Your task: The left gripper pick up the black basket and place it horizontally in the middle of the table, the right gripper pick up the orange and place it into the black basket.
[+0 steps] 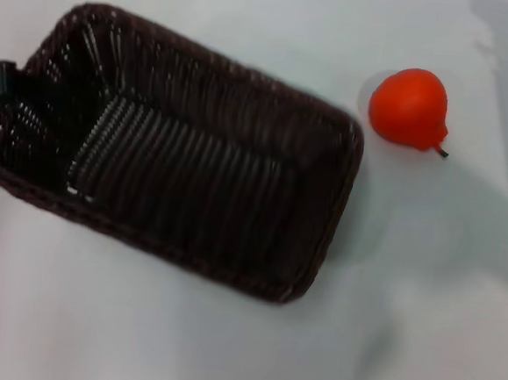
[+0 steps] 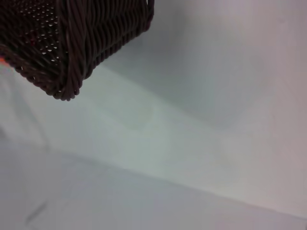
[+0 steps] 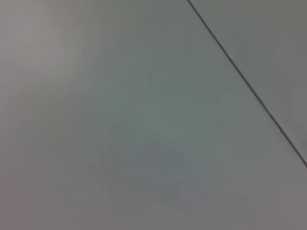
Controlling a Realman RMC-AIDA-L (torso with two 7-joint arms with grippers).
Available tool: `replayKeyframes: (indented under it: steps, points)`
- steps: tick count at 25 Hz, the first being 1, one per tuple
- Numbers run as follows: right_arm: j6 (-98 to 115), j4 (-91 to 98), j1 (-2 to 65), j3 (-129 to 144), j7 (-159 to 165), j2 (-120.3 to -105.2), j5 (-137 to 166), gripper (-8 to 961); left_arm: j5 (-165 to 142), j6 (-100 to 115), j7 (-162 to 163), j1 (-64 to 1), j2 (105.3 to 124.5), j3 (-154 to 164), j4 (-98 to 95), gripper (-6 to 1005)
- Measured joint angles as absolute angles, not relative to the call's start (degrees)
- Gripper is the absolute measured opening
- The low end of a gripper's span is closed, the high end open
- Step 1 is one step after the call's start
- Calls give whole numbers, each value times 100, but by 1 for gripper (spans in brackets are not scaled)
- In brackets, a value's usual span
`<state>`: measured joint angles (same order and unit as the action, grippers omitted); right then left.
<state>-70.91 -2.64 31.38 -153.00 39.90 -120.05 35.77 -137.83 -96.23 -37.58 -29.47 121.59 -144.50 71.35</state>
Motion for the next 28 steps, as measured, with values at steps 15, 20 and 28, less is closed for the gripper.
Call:
replayKeyframes:
  steps: [15,20,28]
  points:
    - [-7006,-264,3172,-15335,4020,-12006,3577,958,-12557,-8618,-3498,-2400,12387,-15317,6174,154]
    - [-7004,-279,3174,-15337,4059,-12006,3577,958,-12485,-8337,-3574,-2349,12404,-15238,5805,156]
    - [-7004,-303,3181,-15337,4078,-12006,3577,958,-12469,-8227,-3552,-2348,12409,-15171,5620,162]
